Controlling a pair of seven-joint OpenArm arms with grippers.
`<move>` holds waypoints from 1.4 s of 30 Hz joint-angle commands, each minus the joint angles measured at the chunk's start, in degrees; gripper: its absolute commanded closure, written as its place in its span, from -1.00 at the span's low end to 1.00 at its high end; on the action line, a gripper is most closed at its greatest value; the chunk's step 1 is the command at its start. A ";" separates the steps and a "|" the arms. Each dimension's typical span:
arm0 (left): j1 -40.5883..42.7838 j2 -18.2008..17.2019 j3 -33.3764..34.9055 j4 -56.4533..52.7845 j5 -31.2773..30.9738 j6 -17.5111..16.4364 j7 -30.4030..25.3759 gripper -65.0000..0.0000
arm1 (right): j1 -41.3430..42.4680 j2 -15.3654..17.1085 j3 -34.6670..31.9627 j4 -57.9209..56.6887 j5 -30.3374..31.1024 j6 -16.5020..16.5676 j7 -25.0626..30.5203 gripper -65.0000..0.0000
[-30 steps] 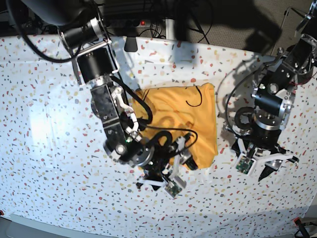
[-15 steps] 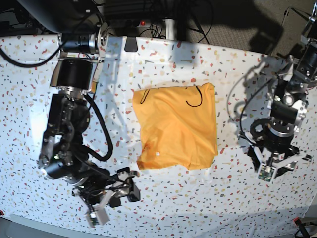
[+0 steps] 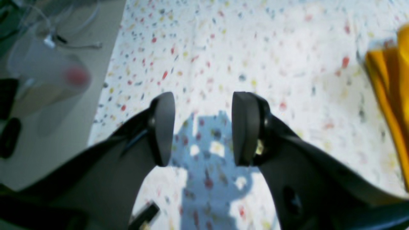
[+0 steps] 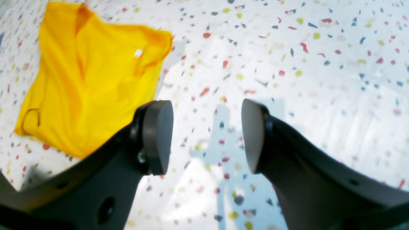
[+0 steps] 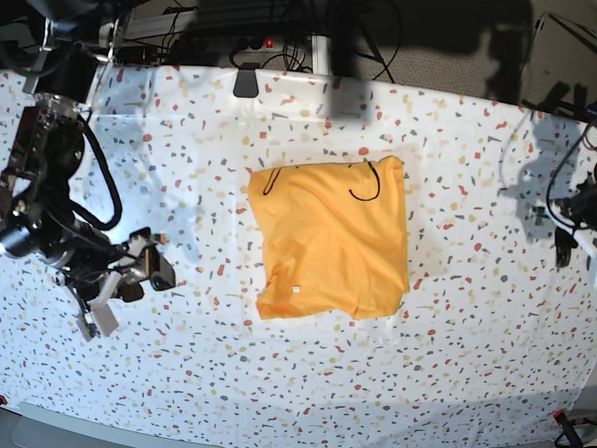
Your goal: Fold the T-shirt properly
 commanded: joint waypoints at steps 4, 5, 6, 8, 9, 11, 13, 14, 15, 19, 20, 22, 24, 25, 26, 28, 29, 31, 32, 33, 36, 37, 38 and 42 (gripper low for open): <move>10.19 -0.87 -5.33 8.50 0.17 0.09 -1.07 0.15 | -8.33 1.53 7.54 8.11 2.58 0.47 1.01 -0.05; 12.98 -0.87 -6.01 9.81 0.20 0.11 -0.92 0.15 | -11.43 1.53 9.57 9.68 3.93 0.47 0.98 -0.05; 15.78 -0.87 -6.54 10.88 0.28 0.11 -0.85 0.15 | -14.80 1.53 11.41 11.28 4.98 0.47 0.98 -0.05; 21.40 -0.85 -7.26 12.57 2.16 0.17 -0.90 0.15 | -21.97 1.51 14.88 14.53 5.07 0.47 0.98 -0.05; 24.13 -0.87 -7.37 13.42 3.52 0.20 -0.90 0.15 | -25.73 1.51 16.59 16.06 5.09 0.47 0.98 -0.05; 29.31 -0.85 -7.37 15.28 5.27 1.20 -0.85 0.15 | -33.31 1.27 20.11 18.99 5.11 0.47 0.98 -0.05; 34.05 -0.83 -7.37 17.05 5.18 2.34 -0.57 0.15 | -40.57 0.52 23.65 21.88 6.12 0.47 0.98 -0.05; 36.26 -0.83 -7.37 17.79 5.25 2.38 -0.33 0.15 | -44.02 -0.22 25.42 23.37 7.15 0.47 0.98 -0.05; 38.40 -0.83 -7.37 18.34 5.22 2.36 0.09 0.15 | -47.39 -1.25 27.08 24.83 8.48 0.47 0.98 -0.05; 46.86 1.88 -7.37 18.95 4.48 2.34 2.25 0.15 | -59.95 -7.98 31.56 29.40 16.76 0.47 0.98 -0.05; 49.11 3.26 -7.34 18.93 3.82 2.32 2.78 0.15 | -62.75 -10.27 31.74 29.75 18.80 0.47 0.98 -0.05; 53.40 6.45 -7.34 18.60 2.73 0.81 2.32 0.15 | -67.01 -14.75 31.45 29.51 20.33 0.47 0.98 -0.05; 56.00 9.20 -7.13 16.48 1.90 -3.15 -0.07 0.15 | -69.31 -17.68 30.29 27.76 18.10 0.47 1.01 -0.05; 56.33 9.99 -6.78 14.16 0.83 -4.79 -1.79 0.15 | -69.90 -17.94 29.18 25.81 16.92 0.47 1.31 -0.05; 56.15 10.38 -6.03 10.99 0.26 -5.84 -4.00 0.15 | -69.94 -17.66 27.76 23.06 15.76 0.47 2.29 -0.05; 54.40 10.40 -3.52 2.32 1.57 -7.76 -11.15 0.15 | -69.75 -16.57 24.13 15.45 12.79 0.47 5.57 -0.05; 52.48 10.43 -1.88 -2.91 3.98 -8.70 -14.60 0.15 | -69.40 -15.58 21.77 10.93 10.58 0.47 7.91 -0.05; 46.71 10.45 1.84 -15.02 8.50 -9.05 -20.24 0.15 | -67.82 -13.25 16.28 0.98 4.98 0.47 13.00 -0.05; 43.23 10.58 3.76 -21.79 9.31 -9.03 -23.12 0.15 | -66.45 -12.00 13.49 -4.24 2.19 0.47 15.23 -0.05; 39.65 10.78 5.79 -28.92 9.42 -9.05 -26.51 0.15 | -64.54 -10.71 10.64 -9.66 -0.55 0.47 17.00 -0.05; 29.49 12.48 11.56 -49.99 11.39 -9.03 -36.26 0.15 | -57.02 -7.10 2.54 -26.21 -7.41 0.47 21.00 -0.05; 26.47 13.31 13.14 -56.50 12.35 -9.03 -38.73 0.15 | -54.23 -6.10 0.09 -31.74 -8.85 0.47 22.82 -0.05; 23.69 14.19 14.51 -62.60 12.92 -9.03 -40.76 0.15 | -51.36 -5.16 -2.19 -37.31 -9.77 0.47 24.61 -0.05; 15.30 17.94 16.85 -82.71 12.70 -9.01 -49.42 0.15 | -39.39 -3.65 -10.05 -57.61 -12.33 -2.03 33.55 -0.05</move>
